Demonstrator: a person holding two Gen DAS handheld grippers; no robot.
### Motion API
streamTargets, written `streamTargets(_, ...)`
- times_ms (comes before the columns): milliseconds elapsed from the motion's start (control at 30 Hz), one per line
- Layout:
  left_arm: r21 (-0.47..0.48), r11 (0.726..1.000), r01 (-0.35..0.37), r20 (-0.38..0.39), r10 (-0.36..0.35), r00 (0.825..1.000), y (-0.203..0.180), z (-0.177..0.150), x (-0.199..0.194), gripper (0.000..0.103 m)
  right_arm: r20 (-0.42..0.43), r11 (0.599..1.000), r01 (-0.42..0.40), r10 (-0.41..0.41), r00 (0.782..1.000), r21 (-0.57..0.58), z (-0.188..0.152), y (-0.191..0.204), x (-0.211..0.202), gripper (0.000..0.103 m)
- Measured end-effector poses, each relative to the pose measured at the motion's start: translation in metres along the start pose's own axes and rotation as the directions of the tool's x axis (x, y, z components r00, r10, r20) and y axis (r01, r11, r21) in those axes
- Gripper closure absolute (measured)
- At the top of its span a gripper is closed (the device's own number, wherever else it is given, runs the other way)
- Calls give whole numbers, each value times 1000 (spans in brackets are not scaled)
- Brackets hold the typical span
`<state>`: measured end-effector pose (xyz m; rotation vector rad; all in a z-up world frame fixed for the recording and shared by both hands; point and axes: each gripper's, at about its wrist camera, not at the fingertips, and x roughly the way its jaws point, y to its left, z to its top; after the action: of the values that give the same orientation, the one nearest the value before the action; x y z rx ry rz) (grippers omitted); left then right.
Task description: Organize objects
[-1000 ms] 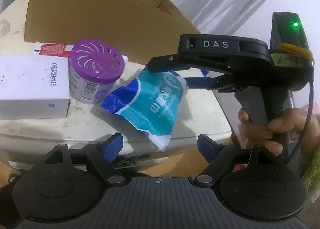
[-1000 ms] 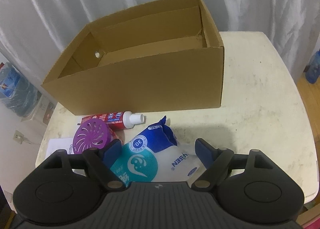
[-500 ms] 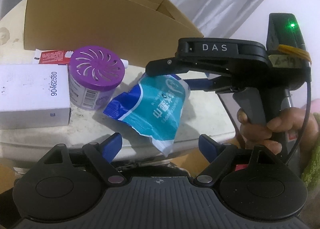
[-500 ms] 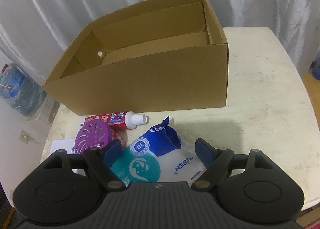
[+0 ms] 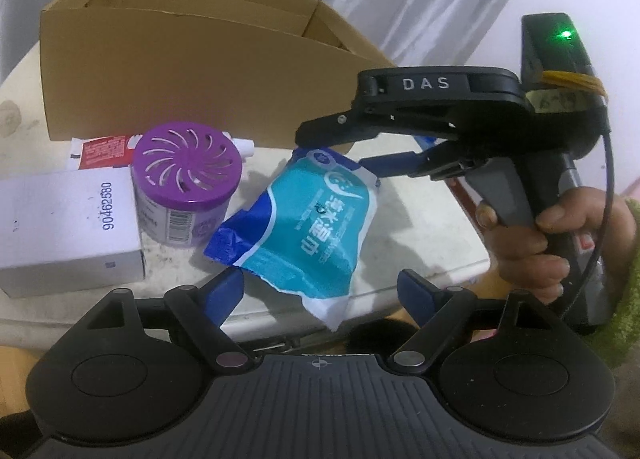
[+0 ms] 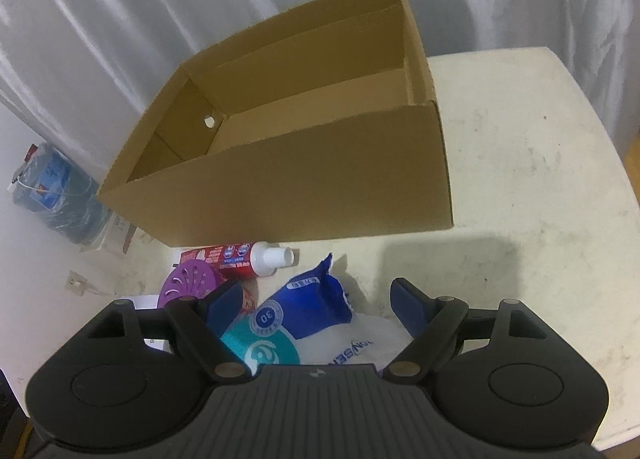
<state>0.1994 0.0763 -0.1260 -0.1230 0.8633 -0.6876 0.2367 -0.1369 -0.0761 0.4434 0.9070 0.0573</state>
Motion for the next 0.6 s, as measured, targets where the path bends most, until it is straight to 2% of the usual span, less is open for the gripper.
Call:
streamTargets(100, -9, 1000, -9, -18, 9, 1000, -2, 2, 2, 23, -1, 1000, -10, 11, 1000, 29, -2, -7, -7, 20)
streamTargets(333, 42, 997, -61, -28, 62, 998, -10, -5, 11, 28, 2, 998, -43, 43, 999, 51, -7, -20, -2, 19)
streamTargets(467, 35, 996, -77, 0, 77, 997, -15, -6, 14, 28, -39, 994, -90, 92, 995, 55, -3, -24, 3, 18)
streamTargets(600, 12, 998, -63, -10, 63, 998, -12, -6, 16, 28, -131, 988, -152, 155, 979, 37, 9, -32, 10, 17)
